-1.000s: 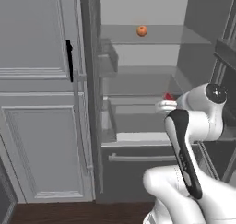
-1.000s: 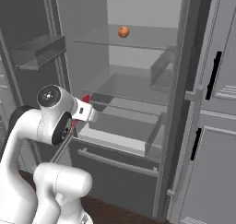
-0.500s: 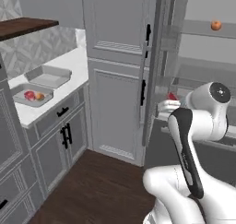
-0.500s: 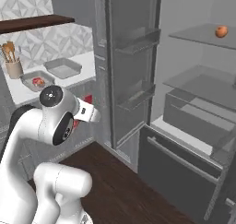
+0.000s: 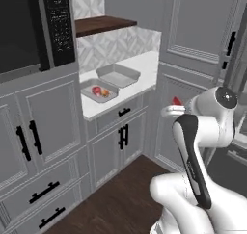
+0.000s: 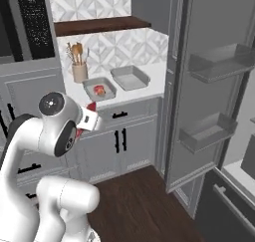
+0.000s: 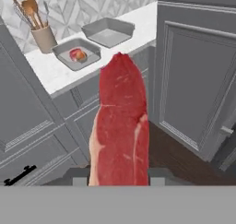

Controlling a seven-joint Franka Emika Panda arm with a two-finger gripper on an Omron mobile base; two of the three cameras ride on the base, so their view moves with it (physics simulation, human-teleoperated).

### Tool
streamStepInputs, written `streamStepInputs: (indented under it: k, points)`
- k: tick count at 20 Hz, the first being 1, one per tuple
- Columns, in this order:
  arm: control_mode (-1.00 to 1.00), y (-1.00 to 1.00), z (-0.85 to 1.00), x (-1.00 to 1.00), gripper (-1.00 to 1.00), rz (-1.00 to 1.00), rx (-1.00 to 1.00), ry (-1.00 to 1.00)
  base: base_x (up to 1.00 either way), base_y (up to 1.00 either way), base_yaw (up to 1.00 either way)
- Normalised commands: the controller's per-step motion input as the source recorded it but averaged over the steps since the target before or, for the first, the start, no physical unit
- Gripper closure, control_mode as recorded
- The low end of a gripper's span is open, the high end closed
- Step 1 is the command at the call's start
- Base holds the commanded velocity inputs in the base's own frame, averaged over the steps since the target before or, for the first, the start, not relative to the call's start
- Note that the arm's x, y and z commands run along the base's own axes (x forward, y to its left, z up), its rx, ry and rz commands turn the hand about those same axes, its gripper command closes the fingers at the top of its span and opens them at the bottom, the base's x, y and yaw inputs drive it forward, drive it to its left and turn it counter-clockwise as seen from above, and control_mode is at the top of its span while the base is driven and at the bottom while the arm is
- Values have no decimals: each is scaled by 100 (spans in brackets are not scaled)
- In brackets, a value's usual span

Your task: Place one onion and one steak in each tupperware on the nearby counter, to pack two identical lunches.

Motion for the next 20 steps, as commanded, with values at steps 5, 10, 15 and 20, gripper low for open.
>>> streamStepInputs:
  k: [5, 10, 15, 20]
  points:
    - [100, 0, 0, 0, 100, 0, 0, 0, 100, -43, 2]
    - [100, 0, 0, 0, 100, 0, 0, 0, 100, 4, 25]
    - [100, 0, 0, 0, 100, 0, 0, 0, 100, -16, 28]
    - [100, 0, 0, 0, 100, 0, 0, 0, 100, -62, 4]
